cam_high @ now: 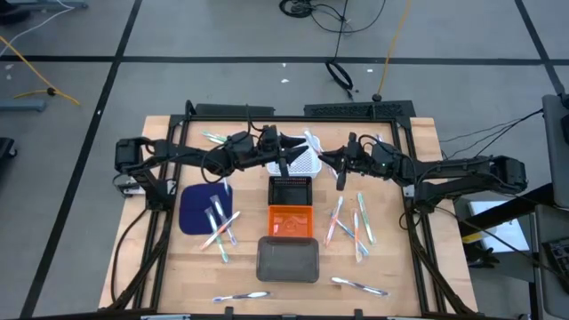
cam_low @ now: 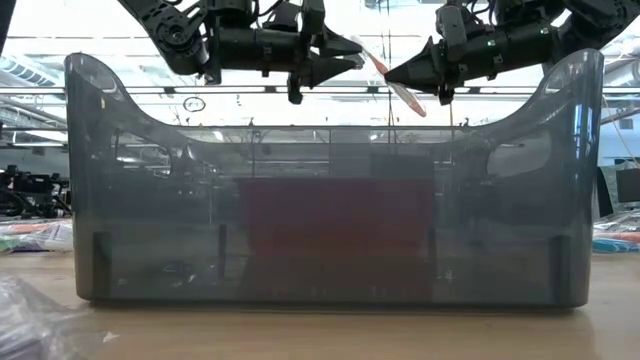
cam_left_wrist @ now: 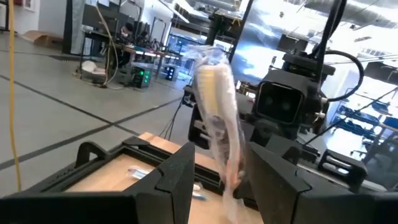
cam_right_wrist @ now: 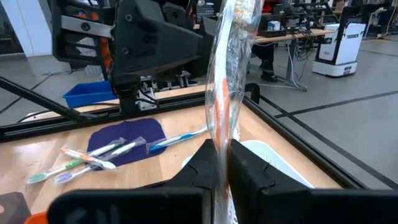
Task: Pick & Place Toothbrushes
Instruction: Put the top orange toothbrush into the orange bin
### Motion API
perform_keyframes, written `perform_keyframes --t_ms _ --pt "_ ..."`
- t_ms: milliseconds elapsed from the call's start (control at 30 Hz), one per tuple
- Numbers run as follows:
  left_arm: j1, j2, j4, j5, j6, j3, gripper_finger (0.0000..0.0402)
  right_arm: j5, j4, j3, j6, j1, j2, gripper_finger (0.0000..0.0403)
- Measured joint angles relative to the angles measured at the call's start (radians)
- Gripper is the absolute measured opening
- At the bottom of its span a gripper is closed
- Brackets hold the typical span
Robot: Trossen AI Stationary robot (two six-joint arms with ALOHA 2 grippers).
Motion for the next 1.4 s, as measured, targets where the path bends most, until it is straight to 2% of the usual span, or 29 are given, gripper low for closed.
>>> perform_keyframes --t_ms 167,467,667,767,933,1167,1400 --pt "-0.007 0.004 0.013 0.001 0.001 0.017 0.0145 0.000 0.001 0.000 0.000 0.000 0.000 0.0015" --pt "-0.023 0.132 -0.016 0.005 0.006 0.161 0.0145 0.000 -0.007 0.000 0.002 0.000 0.000 0.0015" --pt "-0.025 0.149 -0.023 0.024 0.023 0.184 0.0143 0.000 -0.016 0.000 0.000 0.000 0.000 0.0015" --pt "-0.024 0.148 -0.031 0.032 0.023 0.184 0.0116 0.000 -0.022 0.000 -0.005 0.000 0.000 0.0015" --pt "-0.023 0.143 -0.050 0.040 0.026 0.184 0.0018 -0.003 -0.023 0.000 -0.035 0.000 0.000 0.0027" --pt "-0.023 0.140 -0.074 0.085 0.027 0.184 0.0005 -0.001 -0.025 0.000 -0.041 0.000 0.000 0.0060" --pt "-0.025 0.047 -0.299 0.083 0.082 0.183 0.0003 0.022 -0.033 0.000 -0.042 0.000 0.000 0.0096"
